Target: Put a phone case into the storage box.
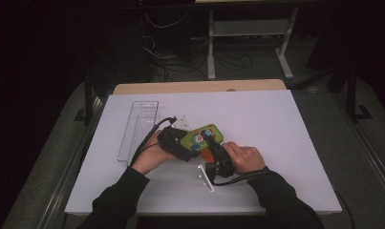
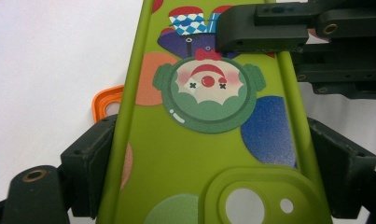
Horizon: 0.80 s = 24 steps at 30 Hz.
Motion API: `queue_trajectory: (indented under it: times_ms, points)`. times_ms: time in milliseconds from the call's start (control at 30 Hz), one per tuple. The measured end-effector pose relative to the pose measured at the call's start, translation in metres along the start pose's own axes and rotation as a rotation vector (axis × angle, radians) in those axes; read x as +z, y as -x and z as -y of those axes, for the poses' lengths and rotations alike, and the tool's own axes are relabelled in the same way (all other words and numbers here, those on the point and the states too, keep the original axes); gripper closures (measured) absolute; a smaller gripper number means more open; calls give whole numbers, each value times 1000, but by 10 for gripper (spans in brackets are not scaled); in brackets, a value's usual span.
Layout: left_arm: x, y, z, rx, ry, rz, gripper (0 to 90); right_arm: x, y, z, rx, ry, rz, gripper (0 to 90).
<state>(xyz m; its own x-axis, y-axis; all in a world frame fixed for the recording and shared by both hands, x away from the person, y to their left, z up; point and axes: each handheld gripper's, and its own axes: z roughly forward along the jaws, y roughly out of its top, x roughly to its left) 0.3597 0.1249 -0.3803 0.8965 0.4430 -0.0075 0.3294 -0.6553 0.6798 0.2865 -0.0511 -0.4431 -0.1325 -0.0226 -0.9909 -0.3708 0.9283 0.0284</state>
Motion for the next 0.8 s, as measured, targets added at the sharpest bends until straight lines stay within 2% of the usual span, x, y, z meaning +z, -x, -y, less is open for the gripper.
queue_trajectory:
  times_ms: [67, 133, 167, 267, 333, 467, 500, 633, 733, 800]
  points:
    - [0, 0, 0, -6, -6, 3, 74, 0, 1, 0, 2, -1, -1, 758]
    - [-1, -1, 1, -11, -8, 7, 21, 0, -1, 1, 26, -6, -1, 759]
    - [-2, -1, 1, -14, -9, 13, 3, 1, 0, 2, 20, -1, 11, 759]
    - [-5, -3, 1, -10, 14, 25, 0, 1, 0, 5, 38, -13, 12, 759]
    - [-10, -4, 1, -1, 23, 26, 0, 1, 1, 7, 42, -25, -7, 758]
    - [-14, -4, 2, -2, 42, 38, 0, 1, 3, 12, 53, -40, -14, 758]
    - [-16, -6, 2, 15, 33, 34, 0, 1, 4, 14, 50, -40, -13, 758]
    - [-20, -8, 4, 10, 49, 26, 0, 1, 4, 20, 76, -63, -34, 759]
    - [-20, -9, 5, -11, 60, 16, 0, 2, 4, 24, 121, -77, -59, 758]
    - [-22, -10, 6, -2, 54, 7, 0, 3, 4, 27, 135, -89, -65, 758]
